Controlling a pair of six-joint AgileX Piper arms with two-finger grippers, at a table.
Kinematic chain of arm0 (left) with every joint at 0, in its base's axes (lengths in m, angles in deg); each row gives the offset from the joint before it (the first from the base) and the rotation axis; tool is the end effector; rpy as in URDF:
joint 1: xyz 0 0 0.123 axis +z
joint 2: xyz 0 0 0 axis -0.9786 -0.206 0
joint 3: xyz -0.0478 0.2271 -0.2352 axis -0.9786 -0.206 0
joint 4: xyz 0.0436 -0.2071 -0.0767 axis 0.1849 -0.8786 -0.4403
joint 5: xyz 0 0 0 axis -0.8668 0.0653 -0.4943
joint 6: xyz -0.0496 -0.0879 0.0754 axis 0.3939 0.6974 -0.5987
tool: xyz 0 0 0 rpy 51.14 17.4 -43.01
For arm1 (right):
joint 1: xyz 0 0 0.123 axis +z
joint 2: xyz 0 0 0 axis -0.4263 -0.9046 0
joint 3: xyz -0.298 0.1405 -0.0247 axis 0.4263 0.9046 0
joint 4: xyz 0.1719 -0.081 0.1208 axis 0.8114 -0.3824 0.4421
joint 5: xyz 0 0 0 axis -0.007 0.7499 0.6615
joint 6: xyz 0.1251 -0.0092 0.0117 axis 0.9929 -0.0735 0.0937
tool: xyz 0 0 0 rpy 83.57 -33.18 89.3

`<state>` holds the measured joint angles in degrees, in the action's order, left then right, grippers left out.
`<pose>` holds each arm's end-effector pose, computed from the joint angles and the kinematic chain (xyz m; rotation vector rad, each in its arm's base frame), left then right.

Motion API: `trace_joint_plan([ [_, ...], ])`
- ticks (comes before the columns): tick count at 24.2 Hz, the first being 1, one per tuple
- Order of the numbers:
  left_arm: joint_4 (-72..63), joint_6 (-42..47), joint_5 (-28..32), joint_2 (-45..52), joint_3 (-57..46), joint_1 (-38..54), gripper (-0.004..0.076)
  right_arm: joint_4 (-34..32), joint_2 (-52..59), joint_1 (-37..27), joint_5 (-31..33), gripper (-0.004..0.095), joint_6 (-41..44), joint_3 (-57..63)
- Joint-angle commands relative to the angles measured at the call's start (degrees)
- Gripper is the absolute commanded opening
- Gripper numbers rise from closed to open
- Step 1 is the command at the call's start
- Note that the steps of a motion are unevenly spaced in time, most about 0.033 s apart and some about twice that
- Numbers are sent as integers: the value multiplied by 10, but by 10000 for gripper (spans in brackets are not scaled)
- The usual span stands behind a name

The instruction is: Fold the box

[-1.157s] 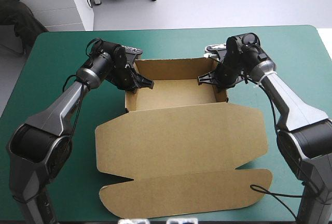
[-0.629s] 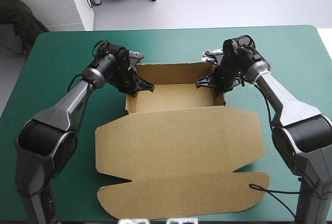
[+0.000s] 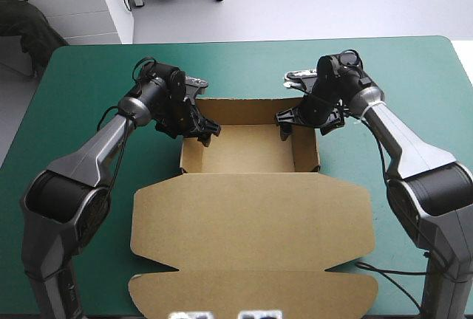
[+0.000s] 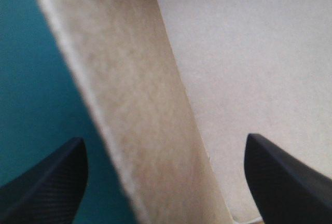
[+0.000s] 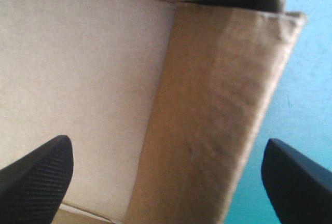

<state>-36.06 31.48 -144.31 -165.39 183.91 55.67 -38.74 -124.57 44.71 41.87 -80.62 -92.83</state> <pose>0.3829 -0.1641 0.2805 0.5187 2.8964 -0.1296 0.3914 0.1577 0.2900 -0.4190 2.8906 0.2794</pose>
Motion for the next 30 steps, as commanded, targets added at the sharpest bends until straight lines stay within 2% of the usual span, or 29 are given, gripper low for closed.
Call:
trace_joint_plan([
  [1,15,6,-34,49,20,-2,592,21,36,-2,7,879,-1,-16],
  [13,37,-25,-34,153,20,-2,576,12,117,-2,7,860,-11,-16],
  [15,48,-27,-34,177,20,-2,533,12,136,-2,7,860,-11,-16],
  [17,55,-40,-34,202,20,-2,436,12,153,-2,7,858,-11,-16],
  [18,61,-42,-34,226,20,-2,328,12,170,-2,7,849,-11,-16],
  [19,63,-43,-34,242,20,-2,261,12,178,-2,7,843,-14,-16],
  [20,63,-64,-34,266,20,-2,126,11,192,-2,7,835,-14,-16],
  [22,60,-100,-34,305,20,-2,-4,11,206,-2,7,834,-14,-16],
  [26,52,-127,-35,401,16,-2,-6,11,213,-2,7,824,-17,-16],
  [30,75,-132,-35,530,-67,-2,-6,10,213,-2,7,813,-25,-16],
])
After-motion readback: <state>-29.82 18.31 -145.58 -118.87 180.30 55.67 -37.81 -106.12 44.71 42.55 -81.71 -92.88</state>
